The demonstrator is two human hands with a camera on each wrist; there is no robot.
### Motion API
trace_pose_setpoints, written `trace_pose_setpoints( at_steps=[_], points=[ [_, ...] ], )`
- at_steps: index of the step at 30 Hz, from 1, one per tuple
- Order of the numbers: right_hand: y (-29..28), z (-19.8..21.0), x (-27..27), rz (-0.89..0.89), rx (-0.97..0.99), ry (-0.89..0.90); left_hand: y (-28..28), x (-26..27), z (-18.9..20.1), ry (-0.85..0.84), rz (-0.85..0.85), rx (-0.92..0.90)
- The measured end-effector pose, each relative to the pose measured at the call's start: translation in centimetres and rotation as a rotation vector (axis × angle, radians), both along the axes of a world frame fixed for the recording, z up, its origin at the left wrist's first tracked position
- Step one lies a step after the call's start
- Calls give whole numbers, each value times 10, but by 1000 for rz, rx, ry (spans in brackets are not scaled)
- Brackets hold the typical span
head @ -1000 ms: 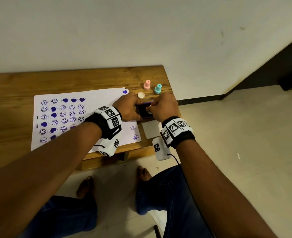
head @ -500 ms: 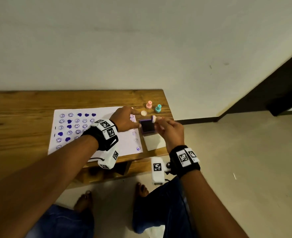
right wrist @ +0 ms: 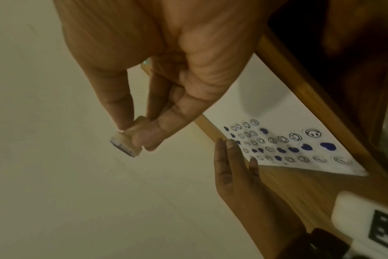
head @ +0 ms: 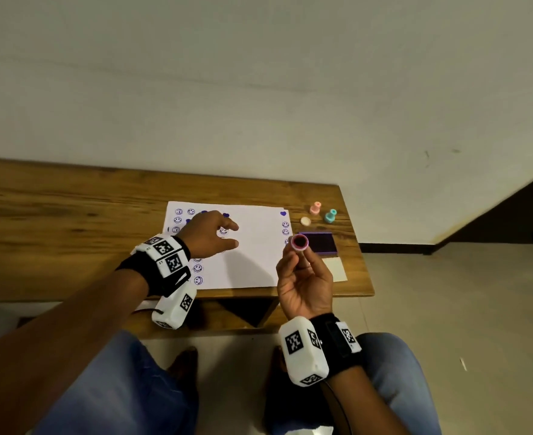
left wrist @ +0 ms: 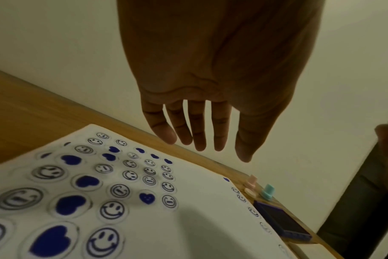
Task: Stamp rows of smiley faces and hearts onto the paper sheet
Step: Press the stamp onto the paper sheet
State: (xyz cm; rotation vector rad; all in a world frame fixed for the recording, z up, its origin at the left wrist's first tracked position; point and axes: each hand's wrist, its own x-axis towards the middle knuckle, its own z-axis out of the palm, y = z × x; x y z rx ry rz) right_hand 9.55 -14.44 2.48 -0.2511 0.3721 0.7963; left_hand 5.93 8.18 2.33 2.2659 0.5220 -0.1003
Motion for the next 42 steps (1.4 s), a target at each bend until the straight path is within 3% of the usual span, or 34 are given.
trace_pose_setpoints(
  at_steps=[25,29,36,38,42],
  points=[
    [38,-21,-31,-71,-98,-15,34,-31,-7,86,3,49],
    [42,-15,-20,-55,-542,-242,36,-34,-6,103,-24,112],
    [62,-24,-7,270,-1571,-1150,32,-28,-13,267,-127,287],
    [72,-26,-10,308,-1646,-1299,32,-28,-16,294,-140,330],
    [91,-32,-16,333,-1671,-1360,36,-29,-27,327,-156,342]
  ],
)
